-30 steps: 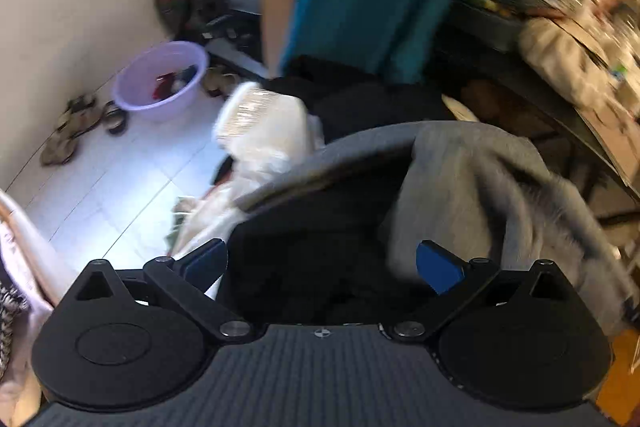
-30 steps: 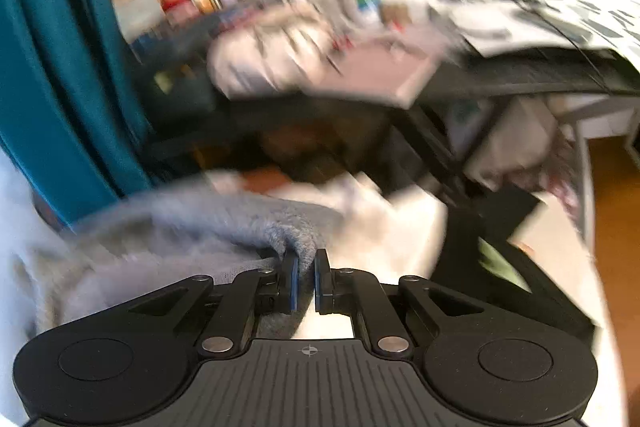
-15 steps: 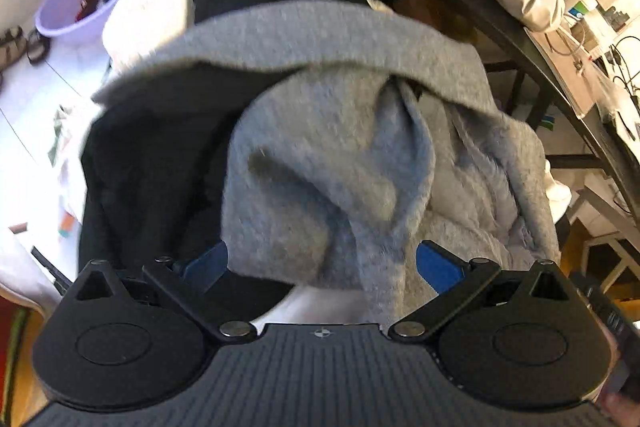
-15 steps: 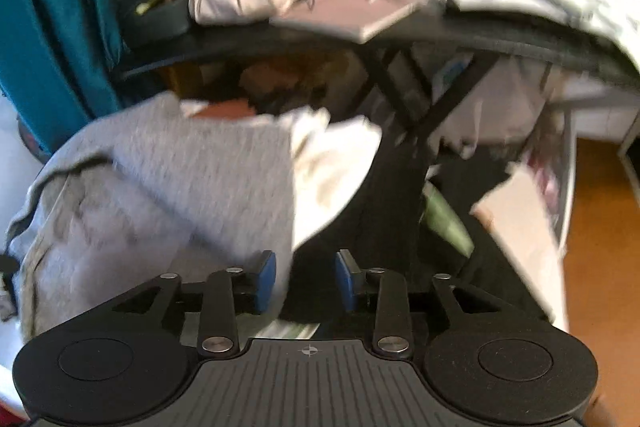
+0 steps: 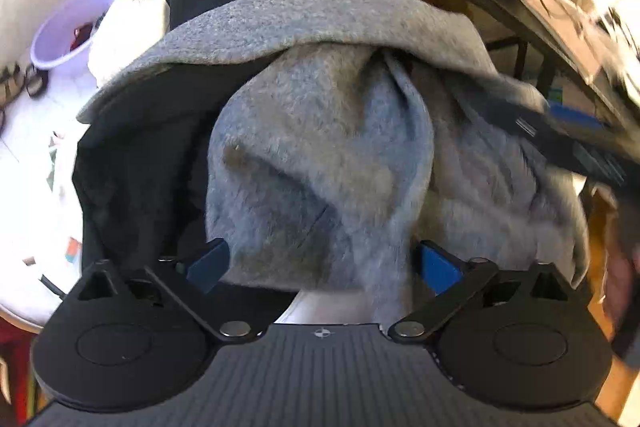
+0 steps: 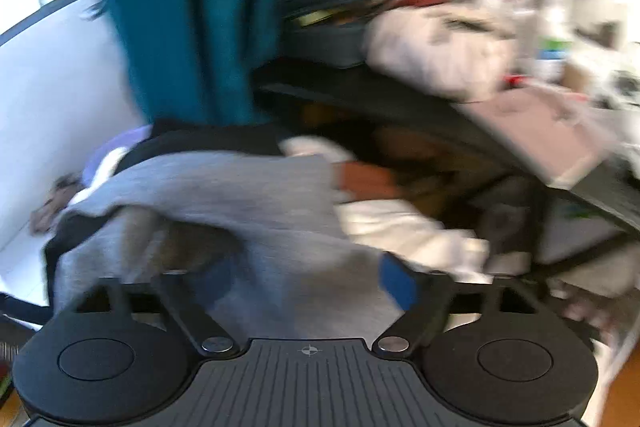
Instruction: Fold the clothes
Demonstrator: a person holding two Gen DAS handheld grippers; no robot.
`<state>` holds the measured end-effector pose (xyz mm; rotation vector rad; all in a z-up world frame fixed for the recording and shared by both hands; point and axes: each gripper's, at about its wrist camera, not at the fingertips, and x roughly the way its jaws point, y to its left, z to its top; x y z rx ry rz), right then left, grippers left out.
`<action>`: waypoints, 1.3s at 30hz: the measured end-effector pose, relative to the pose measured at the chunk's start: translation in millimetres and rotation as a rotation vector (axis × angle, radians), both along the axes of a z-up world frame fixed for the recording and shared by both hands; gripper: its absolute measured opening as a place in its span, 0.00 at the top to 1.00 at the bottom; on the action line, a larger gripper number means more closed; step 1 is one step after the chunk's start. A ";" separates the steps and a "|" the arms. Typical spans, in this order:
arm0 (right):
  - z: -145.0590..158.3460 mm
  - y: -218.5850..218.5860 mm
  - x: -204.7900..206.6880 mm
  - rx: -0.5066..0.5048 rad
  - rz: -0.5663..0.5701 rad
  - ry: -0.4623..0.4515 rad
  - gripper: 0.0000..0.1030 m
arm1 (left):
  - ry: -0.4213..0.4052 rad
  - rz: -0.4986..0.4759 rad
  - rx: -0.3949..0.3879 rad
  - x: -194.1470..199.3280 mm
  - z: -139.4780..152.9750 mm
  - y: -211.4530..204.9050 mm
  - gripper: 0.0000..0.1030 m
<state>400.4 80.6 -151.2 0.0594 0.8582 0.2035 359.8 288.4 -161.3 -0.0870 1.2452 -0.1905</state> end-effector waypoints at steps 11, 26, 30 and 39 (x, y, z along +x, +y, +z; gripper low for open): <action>31.8 -77.2 -27.5 0.365 -0.362 -0.040 0.93 | -0.155 0.170 0.015 -3.2 45.5 47.2 0.70; -9.1 -121.6 -141.0 0.192 -0.608 0.183 0.64 | -0.195 0.016 0.037 5.7 40.2 23.6 0.24; 9.8 -94.3 -128.6 0.096 -0.514 0.094 0.59 | -0.239 -0.114 0.109 23.0 30.5 -11.6 0.24; 12.7 -23.2 -75.8 -0.111 -0.190 -0.008 0.21 | -0.093 -0.063 0.150 31.7 2.6 -17.2 0.71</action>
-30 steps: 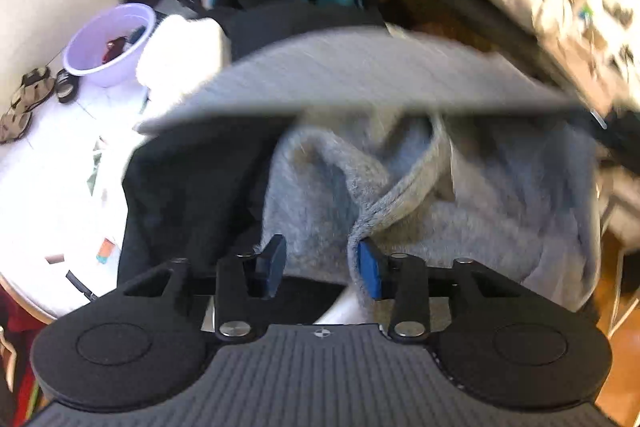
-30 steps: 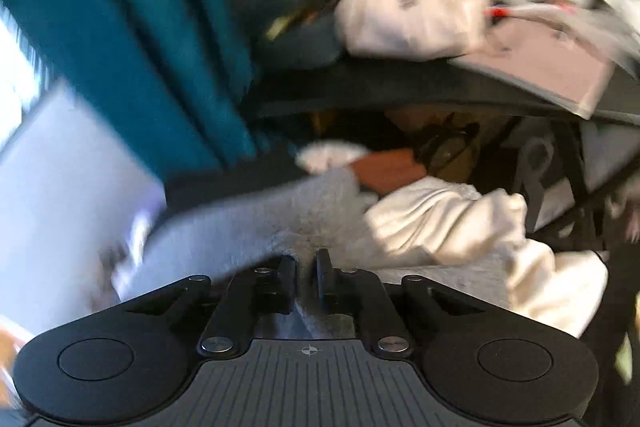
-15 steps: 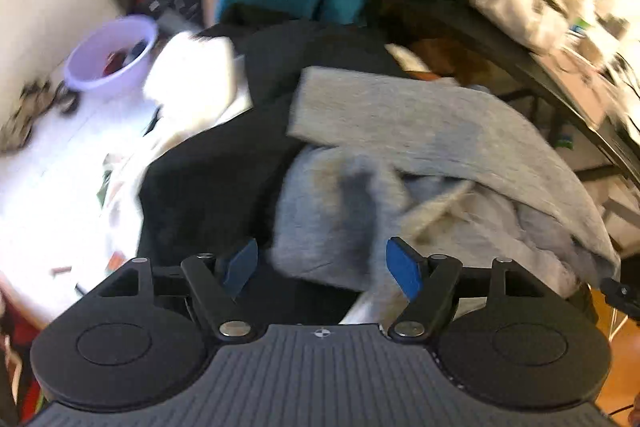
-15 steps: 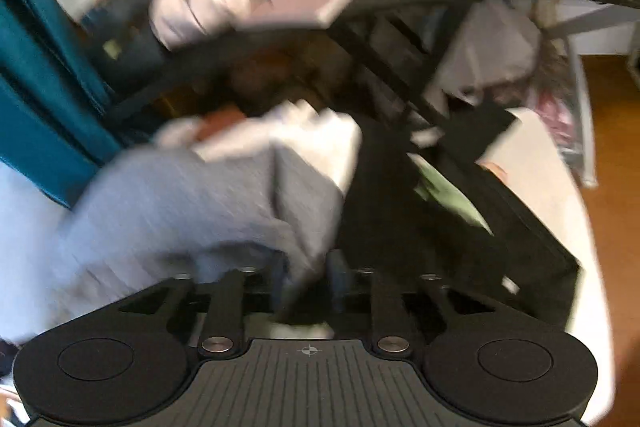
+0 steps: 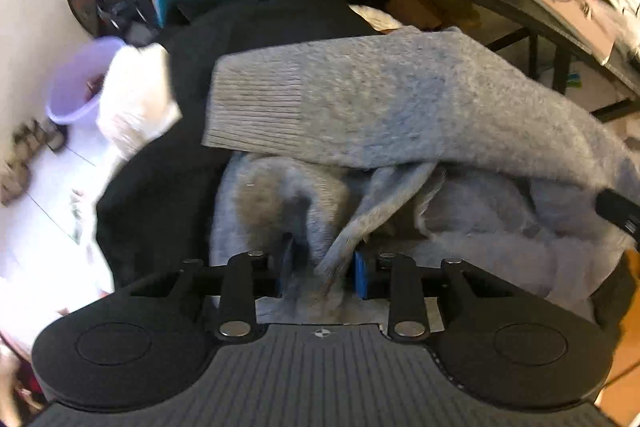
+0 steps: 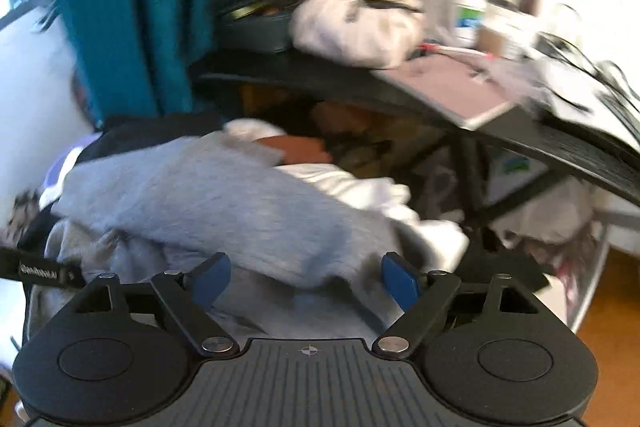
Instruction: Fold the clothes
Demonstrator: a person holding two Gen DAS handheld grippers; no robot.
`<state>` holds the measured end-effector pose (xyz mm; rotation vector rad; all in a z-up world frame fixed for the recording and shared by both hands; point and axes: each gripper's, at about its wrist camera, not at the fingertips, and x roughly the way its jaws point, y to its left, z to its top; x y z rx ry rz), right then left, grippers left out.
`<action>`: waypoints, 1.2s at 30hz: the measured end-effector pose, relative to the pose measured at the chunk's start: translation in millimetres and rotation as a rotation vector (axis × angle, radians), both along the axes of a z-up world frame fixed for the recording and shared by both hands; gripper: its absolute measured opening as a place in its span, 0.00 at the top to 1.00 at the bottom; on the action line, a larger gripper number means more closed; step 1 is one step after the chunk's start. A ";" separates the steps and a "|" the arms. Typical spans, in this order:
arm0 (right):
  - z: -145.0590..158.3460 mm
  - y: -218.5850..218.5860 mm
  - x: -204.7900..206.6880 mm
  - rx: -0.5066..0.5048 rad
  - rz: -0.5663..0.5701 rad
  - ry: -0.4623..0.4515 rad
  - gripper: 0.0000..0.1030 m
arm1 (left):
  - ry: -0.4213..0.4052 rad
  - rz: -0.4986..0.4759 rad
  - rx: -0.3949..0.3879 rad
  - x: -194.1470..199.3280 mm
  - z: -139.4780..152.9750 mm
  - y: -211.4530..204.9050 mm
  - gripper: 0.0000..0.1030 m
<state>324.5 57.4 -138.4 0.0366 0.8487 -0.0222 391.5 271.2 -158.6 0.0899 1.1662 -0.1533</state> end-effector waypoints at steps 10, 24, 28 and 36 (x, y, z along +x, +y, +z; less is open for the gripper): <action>4.7 6.9 34.5 0.074 0.006 -0.073 0.94 | -0.166 0.066 0.089 4.9 35.2 24.5 0.79; -26.5 -155.6 -94.6 0.347 -0.727 0.032 0.96 | -0.045 0.147 0.145 -29.7 4.9 53.8 0.42; -71.7 -138.9 -122.8 0.391 -0.839 0.216 0.75 | -0.087 0.125 0.212 -17.2 5.4 40.2 0.34; -36.7 -104.8 -103.6 0.207 -0.692 0.168 0.52 | -0.123 0.121 0.149 14.8 2.4 28.4 0.77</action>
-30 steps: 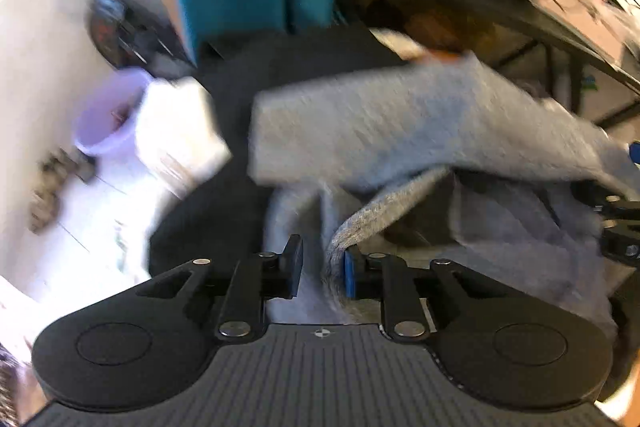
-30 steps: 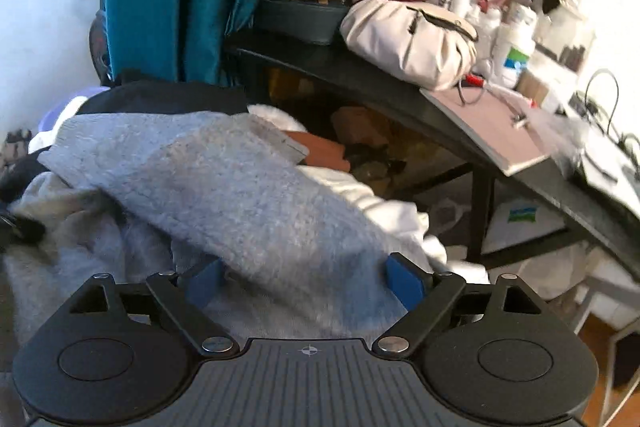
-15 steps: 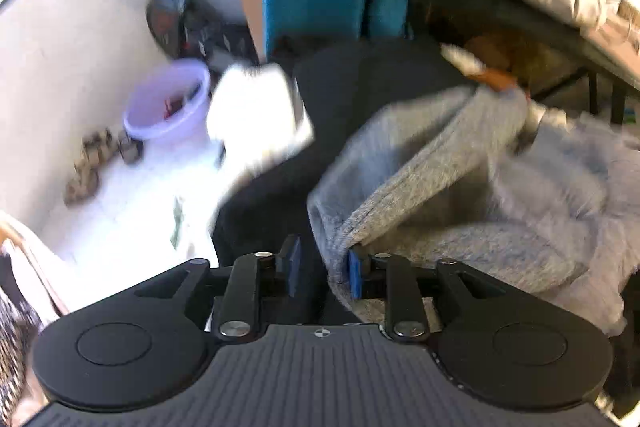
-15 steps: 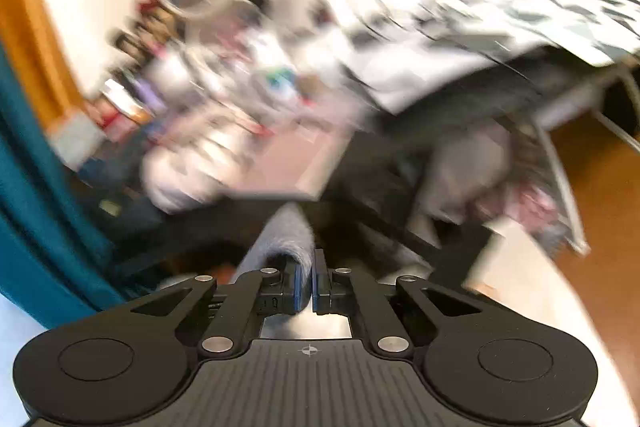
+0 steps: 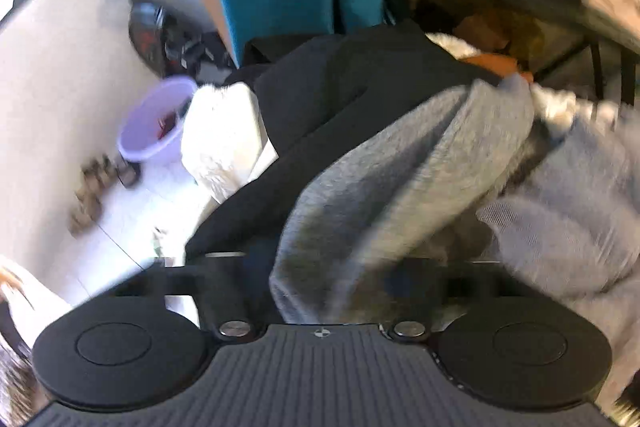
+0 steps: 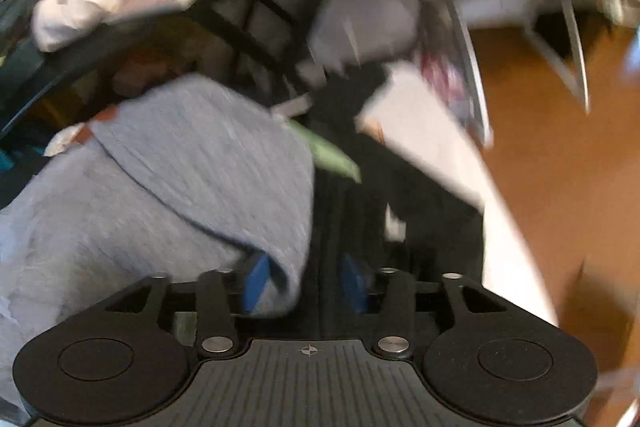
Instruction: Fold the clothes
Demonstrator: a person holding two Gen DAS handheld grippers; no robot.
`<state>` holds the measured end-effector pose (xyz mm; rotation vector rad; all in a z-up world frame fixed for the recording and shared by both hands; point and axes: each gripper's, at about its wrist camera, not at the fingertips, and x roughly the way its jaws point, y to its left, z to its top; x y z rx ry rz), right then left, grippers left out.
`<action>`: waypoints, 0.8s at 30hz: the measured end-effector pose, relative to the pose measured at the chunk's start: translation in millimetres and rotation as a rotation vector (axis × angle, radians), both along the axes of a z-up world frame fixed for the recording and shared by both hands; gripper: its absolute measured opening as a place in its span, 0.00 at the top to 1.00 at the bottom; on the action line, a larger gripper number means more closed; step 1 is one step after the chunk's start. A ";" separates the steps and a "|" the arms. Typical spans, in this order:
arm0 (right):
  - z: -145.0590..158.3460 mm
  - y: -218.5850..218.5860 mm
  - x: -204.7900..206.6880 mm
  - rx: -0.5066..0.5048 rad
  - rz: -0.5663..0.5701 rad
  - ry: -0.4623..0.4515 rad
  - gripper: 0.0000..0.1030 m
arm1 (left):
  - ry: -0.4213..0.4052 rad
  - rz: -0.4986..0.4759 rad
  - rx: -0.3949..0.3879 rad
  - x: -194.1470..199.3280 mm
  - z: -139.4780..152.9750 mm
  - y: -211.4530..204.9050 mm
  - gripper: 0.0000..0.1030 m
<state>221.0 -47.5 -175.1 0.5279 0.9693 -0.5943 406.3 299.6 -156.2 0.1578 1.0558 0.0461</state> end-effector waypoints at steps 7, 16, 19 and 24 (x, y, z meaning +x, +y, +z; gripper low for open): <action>45.5 27.3 50.6 -0.148 0.268 -0.188 0.40 | -0.138 0.231 -0.050 -31.5 38.9 57.8 0.81; 22.1 86.9 155.3 -0.034 0.533 -0.196 0.17 | 0.096 0.261 -0.102 -76.5 -15.0 97.8 0.48; 10.6 104.1 165.7 0.029 0.574 -0.246 0.16 | 0.122 0.243 -0.123 -72.3 -13.8 94.6 0.34; -11.6 140.8 177.5 0.018 0.727 -0.154 0.42 | 0.117 0.120 -0.088 -55.1 -7.5 70.3 0.24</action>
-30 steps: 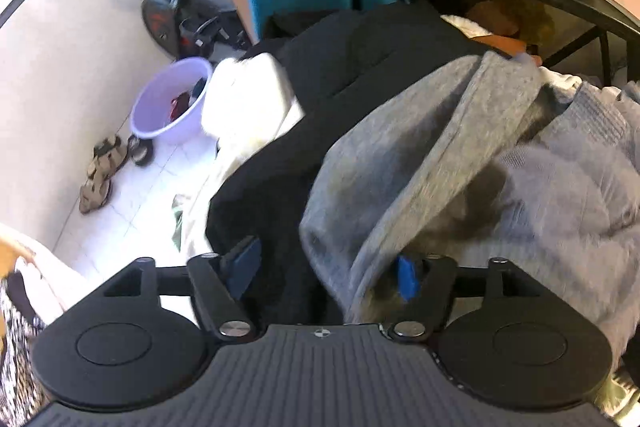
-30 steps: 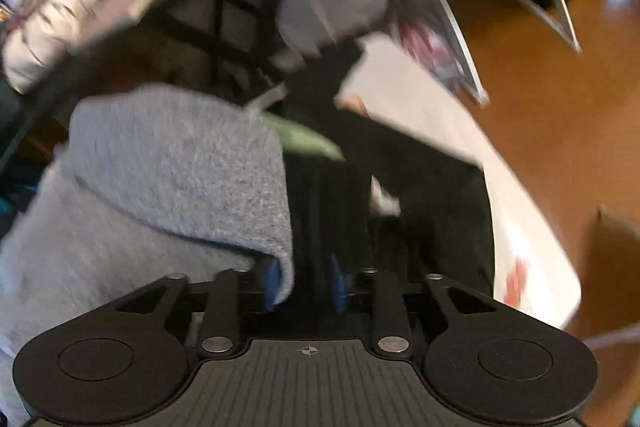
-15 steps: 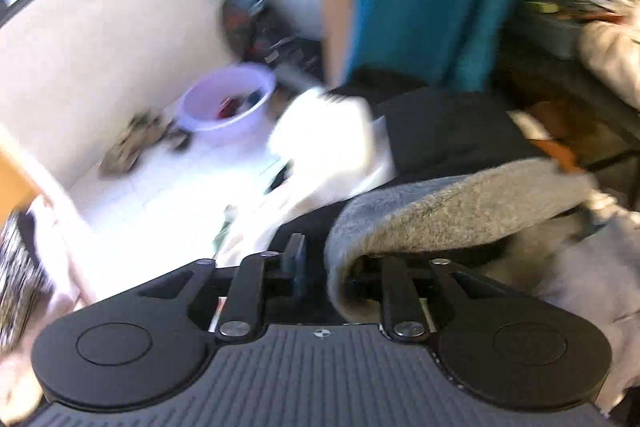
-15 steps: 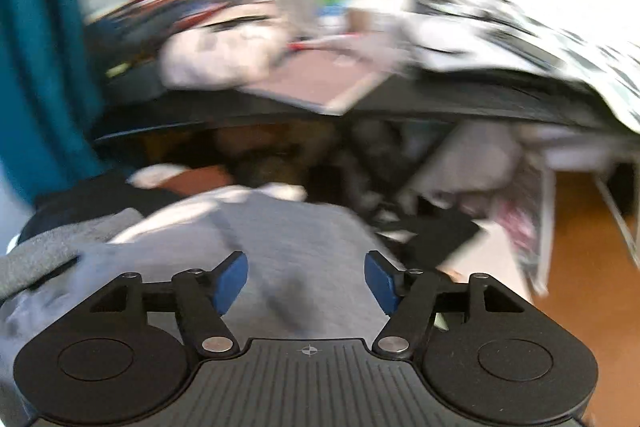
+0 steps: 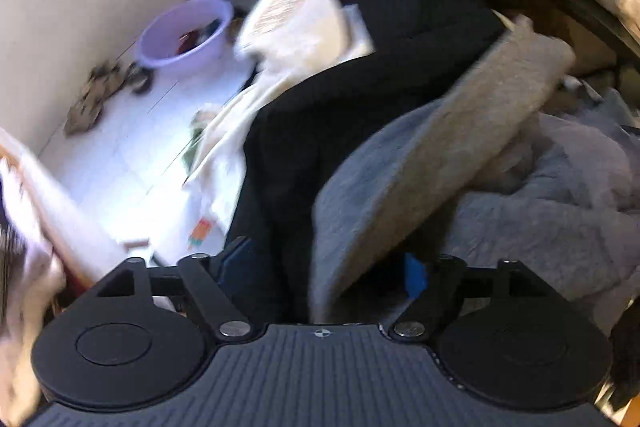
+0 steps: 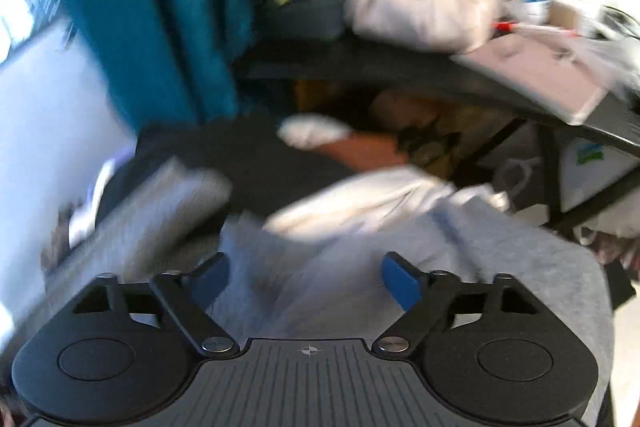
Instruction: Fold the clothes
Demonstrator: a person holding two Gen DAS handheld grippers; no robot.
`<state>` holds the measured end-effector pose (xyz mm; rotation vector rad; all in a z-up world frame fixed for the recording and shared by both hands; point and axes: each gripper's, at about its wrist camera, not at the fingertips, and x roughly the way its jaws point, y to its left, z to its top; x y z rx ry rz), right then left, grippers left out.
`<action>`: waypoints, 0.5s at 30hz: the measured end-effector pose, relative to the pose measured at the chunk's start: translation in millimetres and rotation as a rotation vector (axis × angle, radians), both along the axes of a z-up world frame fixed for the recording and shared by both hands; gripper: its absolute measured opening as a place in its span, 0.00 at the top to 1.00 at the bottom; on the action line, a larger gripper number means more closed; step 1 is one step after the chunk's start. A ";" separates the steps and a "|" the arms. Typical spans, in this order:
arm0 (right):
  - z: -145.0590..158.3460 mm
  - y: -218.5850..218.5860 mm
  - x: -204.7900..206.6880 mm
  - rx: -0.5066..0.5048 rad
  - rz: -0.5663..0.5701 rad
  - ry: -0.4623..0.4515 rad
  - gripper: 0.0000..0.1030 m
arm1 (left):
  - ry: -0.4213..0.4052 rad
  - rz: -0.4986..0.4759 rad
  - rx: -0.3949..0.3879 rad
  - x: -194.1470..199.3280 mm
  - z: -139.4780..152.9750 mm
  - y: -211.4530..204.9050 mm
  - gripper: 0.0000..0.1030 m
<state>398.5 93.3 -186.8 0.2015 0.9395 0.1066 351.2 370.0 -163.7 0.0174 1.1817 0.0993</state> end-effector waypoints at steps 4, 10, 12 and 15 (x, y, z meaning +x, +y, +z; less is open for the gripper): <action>8.7 -7.7 -8.1 0.087 -0.030 -0.017 0.92 | -0.082 -0.094 0.043 20.1 4.6 -22.1 0.92; 74.7 -62.5 -60.2 0.192 -0.238 -0.274 0.96 | -0.332 0.136 -0.028 40.5 83.3 24.2 0.90; 86.4 -72.9 -80.8 0.173 -0.267 -0.318 0.95 | -0.317 0.171 -0.054 41.3 87.4 39.3 0.89; 70.8 -82.1 -101.9 0.134 -0.234 -0.219 0.95 | -0.160 0.158 -0.063 34.2 53.5 40.3 0.89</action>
